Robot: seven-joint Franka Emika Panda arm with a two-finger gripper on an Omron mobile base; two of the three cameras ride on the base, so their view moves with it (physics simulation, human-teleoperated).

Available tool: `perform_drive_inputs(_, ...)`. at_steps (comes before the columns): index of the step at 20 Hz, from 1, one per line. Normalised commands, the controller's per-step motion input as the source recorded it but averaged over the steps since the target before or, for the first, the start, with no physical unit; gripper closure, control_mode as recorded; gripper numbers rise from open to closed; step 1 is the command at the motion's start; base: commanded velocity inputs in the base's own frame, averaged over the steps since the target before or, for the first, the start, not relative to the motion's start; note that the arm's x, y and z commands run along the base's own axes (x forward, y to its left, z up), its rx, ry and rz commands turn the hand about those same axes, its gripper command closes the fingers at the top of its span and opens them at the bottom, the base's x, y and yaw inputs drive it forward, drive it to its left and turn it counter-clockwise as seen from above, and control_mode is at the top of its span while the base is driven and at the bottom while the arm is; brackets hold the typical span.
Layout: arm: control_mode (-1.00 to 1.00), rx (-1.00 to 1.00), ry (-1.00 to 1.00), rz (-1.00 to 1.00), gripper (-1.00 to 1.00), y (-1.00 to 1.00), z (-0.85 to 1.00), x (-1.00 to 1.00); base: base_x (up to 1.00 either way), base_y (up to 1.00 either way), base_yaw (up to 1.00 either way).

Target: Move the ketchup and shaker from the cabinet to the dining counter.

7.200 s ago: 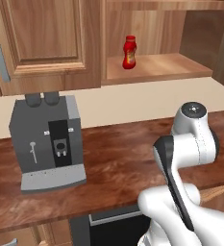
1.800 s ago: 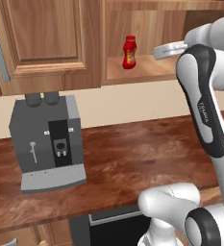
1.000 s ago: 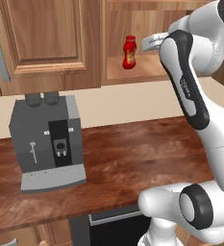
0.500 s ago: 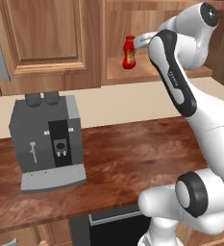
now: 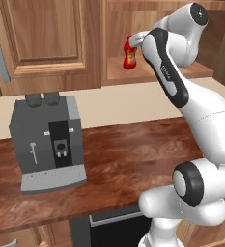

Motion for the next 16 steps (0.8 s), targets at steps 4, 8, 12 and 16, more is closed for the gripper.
perform_drive_inputs(4,-1.0,0.0,0.0,0.0,-1.0,0.07,-0.1,0.18,0.0,0.0,0.0)
perform_drive_inputs(8,-1.0,0.0,0.0,0.0,-1.0,0.02,-0.07,0.21,0.0,0.0,0.0)
perform_drive_inputs(12,-1.0,0.0,-0.01,0.0,-1.0,0.0,0.0,0.22,0.0,0.0,0.0)
perform_drive_inputs(16,-1.0,0.0,-0.03,0.01,-1.0,0.0,0.0,0.24,0.0,0.0,0.0)
